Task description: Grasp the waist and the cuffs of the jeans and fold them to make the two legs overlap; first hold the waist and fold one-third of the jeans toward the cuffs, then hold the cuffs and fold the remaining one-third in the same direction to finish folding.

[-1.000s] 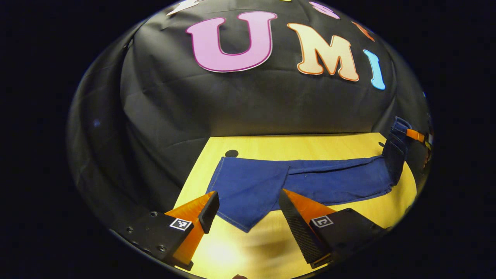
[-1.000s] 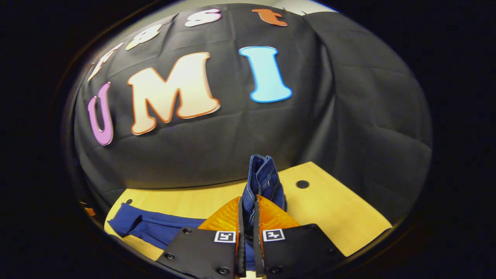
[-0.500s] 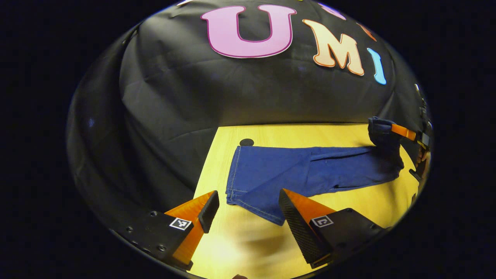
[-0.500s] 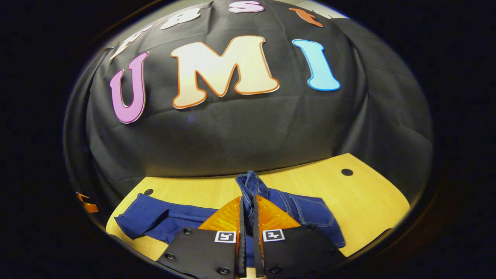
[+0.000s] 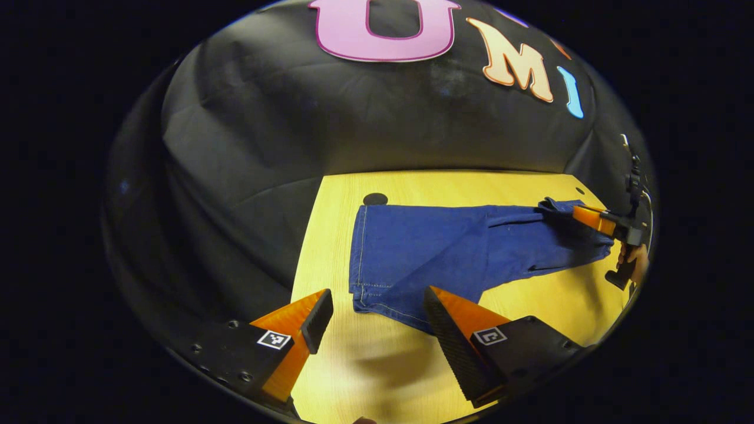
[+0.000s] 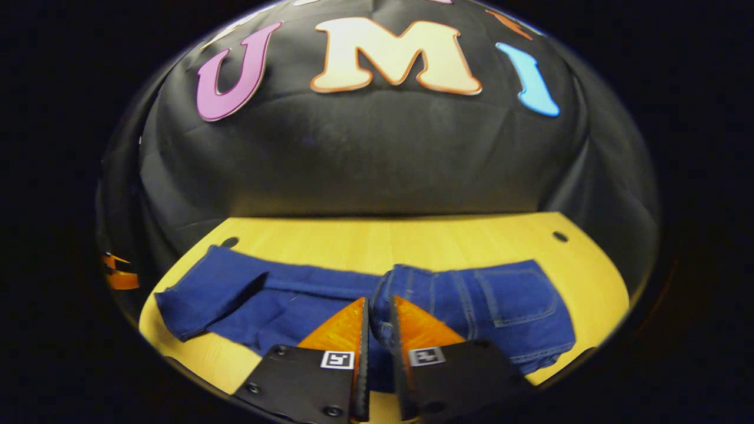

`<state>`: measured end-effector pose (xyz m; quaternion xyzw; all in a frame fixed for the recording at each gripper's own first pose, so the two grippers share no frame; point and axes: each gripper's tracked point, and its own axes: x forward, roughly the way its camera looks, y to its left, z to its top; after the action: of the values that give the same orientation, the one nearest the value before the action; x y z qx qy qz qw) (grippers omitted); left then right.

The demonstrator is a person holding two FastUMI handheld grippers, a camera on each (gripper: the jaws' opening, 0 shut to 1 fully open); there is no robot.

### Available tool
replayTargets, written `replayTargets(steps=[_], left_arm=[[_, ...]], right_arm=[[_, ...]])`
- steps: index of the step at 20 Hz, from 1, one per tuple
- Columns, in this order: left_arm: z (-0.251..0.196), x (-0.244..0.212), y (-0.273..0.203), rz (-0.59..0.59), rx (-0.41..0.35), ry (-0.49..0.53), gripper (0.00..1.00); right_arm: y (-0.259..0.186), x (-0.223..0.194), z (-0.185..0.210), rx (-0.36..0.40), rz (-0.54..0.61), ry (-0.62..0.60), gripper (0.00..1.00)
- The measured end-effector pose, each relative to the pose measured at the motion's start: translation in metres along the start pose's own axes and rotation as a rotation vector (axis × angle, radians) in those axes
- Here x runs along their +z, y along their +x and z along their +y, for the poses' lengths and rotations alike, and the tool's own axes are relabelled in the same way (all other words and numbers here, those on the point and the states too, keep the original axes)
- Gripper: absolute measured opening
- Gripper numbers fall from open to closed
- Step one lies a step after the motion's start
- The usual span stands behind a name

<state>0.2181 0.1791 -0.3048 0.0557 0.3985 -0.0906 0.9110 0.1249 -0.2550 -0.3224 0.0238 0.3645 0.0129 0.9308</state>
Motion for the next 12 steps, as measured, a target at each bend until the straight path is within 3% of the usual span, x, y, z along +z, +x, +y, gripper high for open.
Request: replayTargets(steps=[3,9,12], left_arm=[[0.000,-0.013,0.026,0.052,-0.032,0.021,0.96],[0.003,-0.047,0.072,0.191,-0.052,0.004,0.95],[0.005,-0.047,0.082,0.202,-0.057,-0.004,0.96]], right_arm=[[-0.008,0.005,0.005,0.006,-0.044,-0.057,0.99],[-0.033,0.011,-0.022,-0.058,-0.053,-0.037,0.98],[-0.039,0.016,-0.033,-0.076,-0.061,-0.014,0.98]])
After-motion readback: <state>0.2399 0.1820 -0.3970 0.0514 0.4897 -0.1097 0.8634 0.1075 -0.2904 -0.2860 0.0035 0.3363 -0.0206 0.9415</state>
